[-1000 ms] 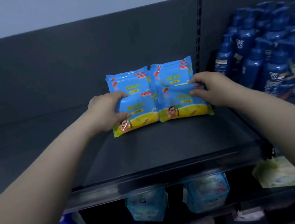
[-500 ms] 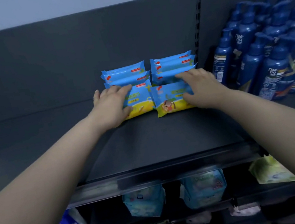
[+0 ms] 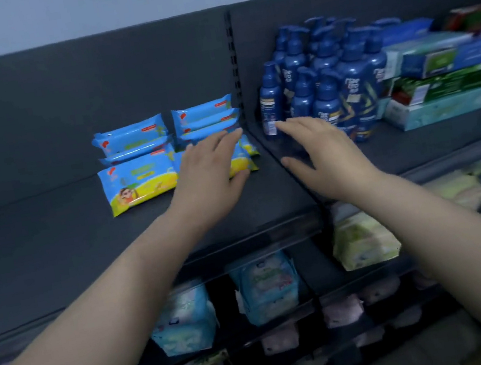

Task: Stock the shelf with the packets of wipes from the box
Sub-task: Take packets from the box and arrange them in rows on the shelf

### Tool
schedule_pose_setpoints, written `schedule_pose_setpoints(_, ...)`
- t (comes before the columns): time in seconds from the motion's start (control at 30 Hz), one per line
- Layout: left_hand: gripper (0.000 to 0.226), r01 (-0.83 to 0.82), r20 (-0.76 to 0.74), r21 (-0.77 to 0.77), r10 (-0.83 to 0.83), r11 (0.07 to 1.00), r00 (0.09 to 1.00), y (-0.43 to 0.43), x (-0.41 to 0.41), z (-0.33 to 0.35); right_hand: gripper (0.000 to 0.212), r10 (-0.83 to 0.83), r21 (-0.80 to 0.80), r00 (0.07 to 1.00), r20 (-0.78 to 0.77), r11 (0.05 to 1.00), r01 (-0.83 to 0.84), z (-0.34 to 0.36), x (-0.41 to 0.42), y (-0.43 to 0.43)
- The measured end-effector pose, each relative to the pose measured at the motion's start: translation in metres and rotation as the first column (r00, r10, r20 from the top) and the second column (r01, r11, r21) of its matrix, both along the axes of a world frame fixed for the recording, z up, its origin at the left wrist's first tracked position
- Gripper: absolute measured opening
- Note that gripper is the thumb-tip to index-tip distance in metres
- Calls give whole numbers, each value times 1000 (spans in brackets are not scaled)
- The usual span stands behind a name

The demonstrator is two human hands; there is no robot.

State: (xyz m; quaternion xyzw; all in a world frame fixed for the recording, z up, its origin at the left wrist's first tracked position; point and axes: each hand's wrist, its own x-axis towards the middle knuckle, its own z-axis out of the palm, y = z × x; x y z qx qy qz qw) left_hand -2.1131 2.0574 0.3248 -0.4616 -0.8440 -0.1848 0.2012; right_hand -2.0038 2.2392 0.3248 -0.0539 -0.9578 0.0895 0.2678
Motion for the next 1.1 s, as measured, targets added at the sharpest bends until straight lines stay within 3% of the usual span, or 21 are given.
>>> schedule_pose_setpoints(0.13,60,206,52,99,-211,974,976,58,62,-16,60,-110,-20,994,-6,994,110,-12,82,26)
schedule_pose_setpoints(0.3,61,381,125,91,-390,920,912,119,132,-45,61,-288,-66,956,50,954,291,-43,178,57)
schedule_pose_setpoints(0.6,58,651,191,161,-671,741,716,206,250,-88,61,-556,-103,824,109,818,566,-83,337,87)
schedule_pose_setpoints(0.87,60,705,328,49,-678,708,658,252,336,-119,61,-713,-150,668,214,652,744,-117,450,98)
schedule_pose_setpoints(1.1,59,717,406,-53,-641,695,652,273,351,-134,67,-761,-152,559,331,542,827,-137,476,120)
